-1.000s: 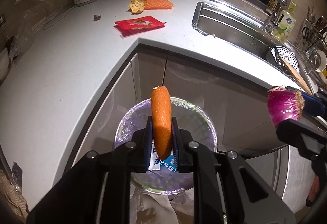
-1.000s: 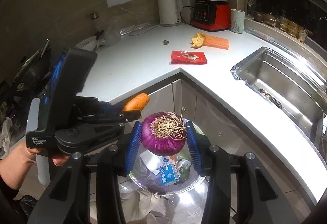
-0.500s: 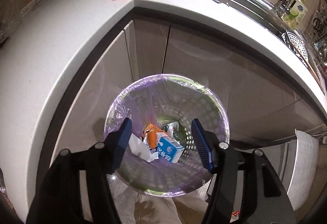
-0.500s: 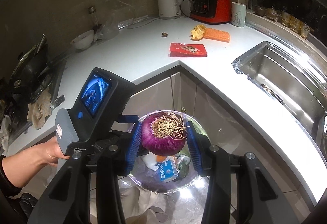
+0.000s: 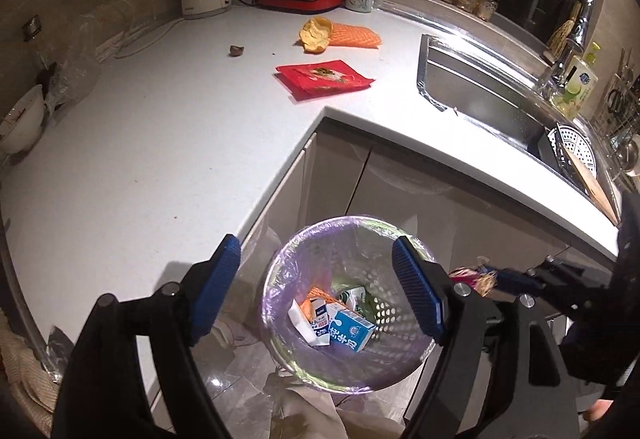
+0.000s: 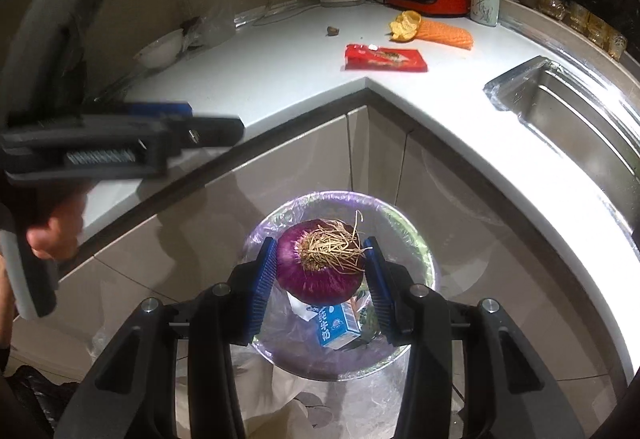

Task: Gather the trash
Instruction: 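Lower the orange peel and red onion into the bin and open both grippers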

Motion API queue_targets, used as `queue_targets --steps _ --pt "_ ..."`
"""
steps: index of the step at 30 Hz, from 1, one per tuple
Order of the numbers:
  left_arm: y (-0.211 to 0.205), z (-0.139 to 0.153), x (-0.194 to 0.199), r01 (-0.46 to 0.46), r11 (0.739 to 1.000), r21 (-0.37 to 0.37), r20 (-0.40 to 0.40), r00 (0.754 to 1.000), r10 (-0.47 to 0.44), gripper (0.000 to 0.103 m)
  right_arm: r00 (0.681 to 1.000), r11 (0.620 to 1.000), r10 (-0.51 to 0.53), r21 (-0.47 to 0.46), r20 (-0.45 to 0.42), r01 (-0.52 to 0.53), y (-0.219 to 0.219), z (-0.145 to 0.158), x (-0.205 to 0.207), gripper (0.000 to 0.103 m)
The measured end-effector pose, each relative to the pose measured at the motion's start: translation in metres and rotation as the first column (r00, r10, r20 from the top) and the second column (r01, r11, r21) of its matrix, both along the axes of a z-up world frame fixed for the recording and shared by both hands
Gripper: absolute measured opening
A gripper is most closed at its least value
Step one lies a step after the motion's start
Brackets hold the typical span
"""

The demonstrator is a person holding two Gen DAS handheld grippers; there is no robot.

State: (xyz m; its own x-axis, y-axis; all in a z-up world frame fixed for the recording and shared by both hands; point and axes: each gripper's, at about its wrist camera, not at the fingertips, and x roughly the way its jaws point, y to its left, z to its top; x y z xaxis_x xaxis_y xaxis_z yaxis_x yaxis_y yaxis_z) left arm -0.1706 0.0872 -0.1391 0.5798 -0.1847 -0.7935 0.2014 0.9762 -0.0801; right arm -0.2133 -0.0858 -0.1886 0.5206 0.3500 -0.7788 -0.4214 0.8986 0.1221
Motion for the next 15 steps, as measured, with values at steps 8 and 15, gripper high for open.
queue_targets --steps 8,15 --pt "0.019 0.003 0.009 -0.044 0.999 0.031 0.001 0.999 0.044 0.078 0.998 1.0 0.007 -0.021 -0.069 -0.008 0.016 -0.044 0.016 0.08" --pt "0.02 0.002 0.029 -0.045 0.999 0.025 -0.015 0.999 0.045 0.078 0.999 1.0 -0.018 -0.011 -0.051 0.017 0.009 -0.029 0.029 0.085"
